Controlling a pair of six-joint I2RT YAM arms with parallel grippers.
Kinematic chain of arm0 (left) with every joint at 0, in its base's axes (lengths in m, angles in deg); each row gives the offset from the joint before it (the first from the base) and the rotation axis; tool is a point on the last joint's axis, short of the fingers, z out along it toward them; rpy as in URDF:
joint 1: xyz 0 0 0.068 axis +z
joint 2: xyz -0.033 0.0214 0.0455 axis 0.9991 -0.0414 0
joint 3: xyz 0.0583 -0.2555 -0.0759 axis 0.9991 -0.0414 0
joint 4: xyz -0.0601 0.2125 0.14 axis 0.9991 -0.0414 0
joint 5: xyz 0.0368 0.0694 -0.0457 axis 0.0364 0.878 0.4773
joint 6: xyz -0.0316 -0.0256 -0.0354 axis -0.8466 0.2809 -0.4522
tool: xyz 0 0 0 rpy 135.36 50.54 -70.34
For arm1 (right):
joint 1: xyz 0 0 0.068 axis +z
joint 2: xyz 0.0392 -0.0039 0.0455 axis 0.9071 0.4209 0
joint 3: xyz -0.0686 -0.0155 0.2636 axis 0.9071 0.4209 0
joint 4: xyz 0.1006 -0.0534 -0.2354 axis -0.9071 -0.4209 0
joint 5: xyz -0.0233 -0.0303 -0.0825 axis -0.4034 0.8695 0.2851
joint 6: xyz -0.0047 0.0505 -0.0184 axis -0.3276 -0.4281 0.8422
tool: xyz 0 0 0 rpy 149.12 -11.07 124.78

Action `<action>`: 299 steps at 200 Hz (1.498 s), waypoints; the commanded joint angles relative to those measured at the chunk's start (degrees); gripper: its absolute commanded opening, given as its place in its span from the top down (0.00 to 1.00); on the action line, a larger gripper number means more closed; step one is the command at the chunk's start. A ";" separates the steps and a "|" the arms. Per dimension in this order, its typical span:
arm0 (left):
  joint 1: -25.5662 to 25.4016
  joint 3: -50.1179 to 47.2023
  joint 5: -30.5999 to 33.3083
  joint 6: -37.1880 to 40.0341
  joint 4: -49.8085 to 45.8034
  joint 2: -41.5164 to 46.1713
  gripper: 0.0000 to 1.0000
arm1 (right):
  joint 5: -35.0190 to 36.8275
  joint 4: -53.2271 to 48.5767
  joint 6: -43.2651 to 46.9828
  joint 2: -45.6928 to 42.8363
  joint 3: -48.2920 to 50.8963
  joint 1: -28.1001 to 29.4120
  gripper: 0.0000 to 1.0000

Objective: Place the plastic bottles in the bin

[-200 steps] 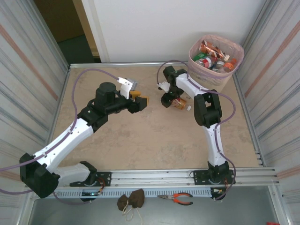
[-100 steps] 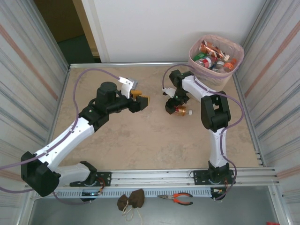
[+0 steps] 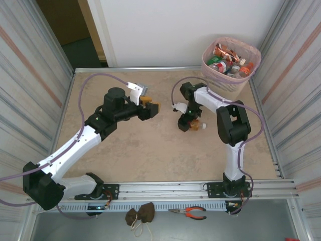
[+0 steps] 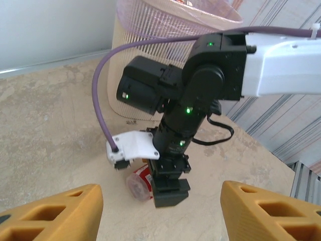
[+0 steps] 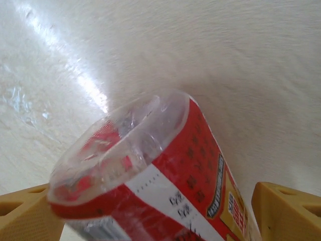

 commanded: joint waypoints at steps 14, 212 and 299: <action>0.36 -0.31 -0.79 -0.73 1.81 0.18 0.37 | 2.92 4.68 9.17 -4.22 4.12 1.52 0.07; 0.43 -0.97 0.39 -0.39 0.93 1.71 0.37 | -5.09 12.21 23.47 -7.92 12.19 -0.14 0.26; 0.71 -1.58 0.41 -0.50 1.11 2.37 0.37 | -7.41 13.19 22.94 -7.26 12.29 0.40 0.38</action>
